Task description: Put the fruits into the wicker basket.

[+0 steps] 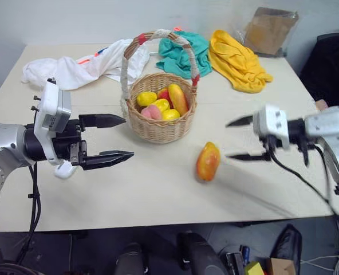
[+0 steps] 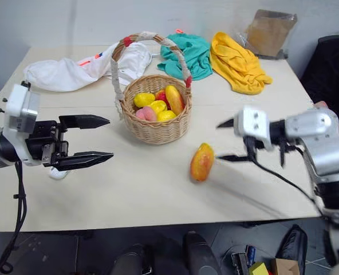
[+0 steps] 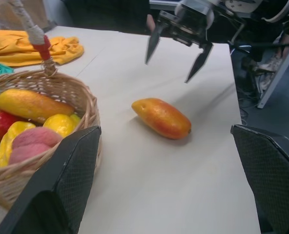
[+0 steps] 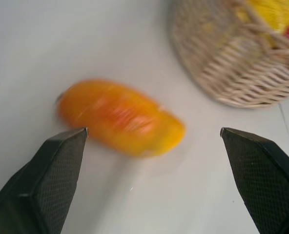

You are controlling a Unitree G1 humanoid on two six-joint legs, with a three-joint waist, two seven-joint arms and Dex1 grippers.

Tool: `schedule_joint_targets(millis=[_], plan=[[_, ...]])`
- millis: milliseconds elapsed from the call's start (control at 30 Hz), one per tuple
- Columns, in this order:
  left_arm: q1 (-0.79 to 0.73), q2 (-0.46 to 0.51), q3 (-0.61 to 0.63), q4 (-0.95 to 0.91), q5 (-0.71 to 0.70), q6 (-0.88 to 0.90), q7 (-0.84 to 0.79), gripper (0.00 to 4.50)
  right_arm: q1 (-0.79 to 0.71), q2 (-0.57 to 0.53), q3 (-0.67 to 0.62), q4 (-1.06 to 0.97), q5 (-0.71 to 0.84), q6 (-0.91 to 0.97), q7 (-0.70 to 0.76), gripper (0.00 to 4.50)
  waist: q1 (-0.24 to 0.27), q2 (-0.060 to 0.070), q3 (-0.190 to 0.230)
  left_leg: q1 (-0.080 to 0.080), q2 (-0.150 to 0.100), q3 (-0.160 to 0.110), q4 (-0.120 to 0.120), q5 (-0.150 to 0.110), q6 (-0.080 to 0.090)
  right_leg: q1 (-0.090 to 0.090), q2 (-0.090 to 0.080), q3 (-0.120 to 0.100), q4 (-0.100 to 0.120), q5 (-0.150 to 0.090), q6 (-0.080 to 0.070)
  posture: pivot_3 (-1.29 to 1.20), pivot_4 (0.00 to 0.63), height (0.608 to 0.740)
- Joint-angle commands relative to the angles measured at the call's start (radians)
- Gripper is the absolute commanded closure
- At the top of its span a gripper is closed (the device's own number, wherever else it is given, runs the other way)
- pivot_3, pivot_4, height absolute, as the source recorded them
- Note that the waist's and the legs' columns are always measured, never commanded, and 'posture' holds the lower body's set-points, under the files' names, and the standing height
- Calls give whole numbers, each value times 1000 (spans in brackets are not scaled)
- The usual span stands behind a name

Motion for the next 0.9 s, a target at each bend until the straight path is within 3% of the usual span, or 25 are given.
schedule_joint_targets(millis=[33,267,500,567,733,800,900], plan=[[-37,-6,-4,2,8,-25,-8,0,-10,10,33,71,-98,-268,9,20,-5,-1,0,6,0,0,-1,0,-1,5,0,0,0,0,0,0,150,740],[-61,-13,-16,-8,-2,-14,-7,0,-54,152,122,234,-277,-535,-135,20,-3,-1,0,9,1,-2,-2,1,-2,8,0,-1,1,-1,-2,0,150,740],[-72,4,-14,-29,-20,7,-14,0,-139,278,192,403,-387,-610,-254,20,-1,0,1,8,1,-3,0,1,-2,7,0,-1,3,-1,-2,0,150,740],[-70,7,-10,-35,-27,15,-15,0,-148,287,198,429,-387,-616,-256,387,-1,0,1,8,1,-3,-1,1,-2,7,0,-1,3,-2,-3,0,150,740],[-52,10,5,-53,-38,26,-13,0,-107,259,170,356,-207,-518,-112,1815,1,0,1,8,1,-3,-1,1,-2,7,0,-1,3,-2,-3,0,150,740],[-49,9,9,-51,-37,26,-8,0,-89,255,153,296,-122,-416,-62,1867,3,0,1,8,1,-4,-1,1,-2,8,0,-1,3,-2,-2,0,150,740],[-52,8,18,-38,-22,20,6,0,-111,301,106,163,60,-121,-64,1867,-1,0,1,8,1,-4,0,1,-2,8,0,-1,5,-2,-2,0,150,740]])
